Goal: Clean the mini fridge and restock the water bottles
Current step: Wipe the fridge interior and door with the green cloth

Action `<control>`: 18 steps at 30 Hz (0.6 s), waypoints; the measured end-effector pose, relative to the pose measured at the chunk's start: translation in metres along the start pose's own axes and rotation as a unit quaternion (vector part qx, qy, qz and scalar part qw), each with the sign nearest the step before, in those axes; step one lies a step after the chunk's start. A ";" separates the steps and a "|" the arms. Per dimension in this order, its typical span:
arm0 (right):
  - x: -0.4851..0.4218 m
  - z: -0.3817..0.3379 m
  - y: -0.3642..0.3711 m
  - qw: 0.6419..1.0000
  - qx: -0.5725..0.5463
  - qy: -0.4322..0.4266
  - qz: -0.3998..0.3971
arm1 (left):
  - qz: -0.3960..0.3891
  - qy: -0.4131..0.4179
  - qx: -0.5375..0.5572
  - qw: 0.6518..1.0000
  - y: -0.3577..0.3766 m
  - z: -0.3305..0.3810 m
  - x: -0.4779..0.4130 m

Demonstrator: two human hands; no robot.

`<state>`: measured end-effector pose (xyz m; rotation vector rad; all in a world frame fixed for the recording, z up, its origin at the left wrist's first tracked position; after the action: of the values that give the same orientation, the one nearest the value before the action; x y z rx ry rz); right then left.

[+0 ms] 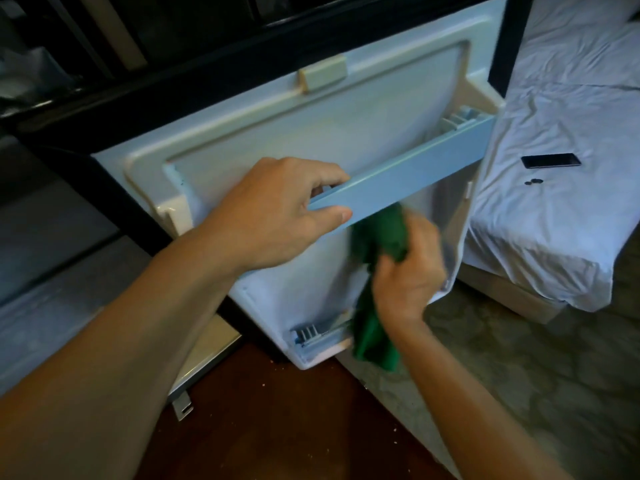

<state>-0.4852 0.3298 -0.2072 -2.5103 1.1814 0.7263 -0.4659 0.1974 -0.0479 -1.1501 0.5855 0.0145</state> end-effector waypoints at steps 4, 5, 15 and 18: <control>0.004 0.033 -0.002 0.963 0.121 0.231 0.074 | -0.003 0.014 -0.007 1.000 0.000 0.003 -0.004; 0.015 0.019 0.001 0.980 0.085 0.174 0.036 | 0.003 0.011 -0.005 1.000 0.001 0.002 -0.005; 0.004 0.022 0.005 0.997 0.053 0.020 -0.060 | 0.015 0.003 0.004 1.000 0.000 -0.002 -0.003; 0.012 0.032 0.004 0.950 0.086 0.287 0.085 | 0.010 -0.005 0.003 1.000 0.003 0.000 -0.006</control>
<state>-0.4918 0.3335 -0.2405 -2.5616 1.5753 -0.1019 -0.4724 0.2004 -0.0477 -1.1381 0.5875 0.0362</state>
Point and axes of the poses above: each hand's wrist, its own x-axis away from the middle knuckle, its own y-axis out of the palm, z = x × y, the point moved 5 cm from there along -x, towards the middle knuckle, and after that the axes turned 14 degrees about z, right-handed, at the moved point
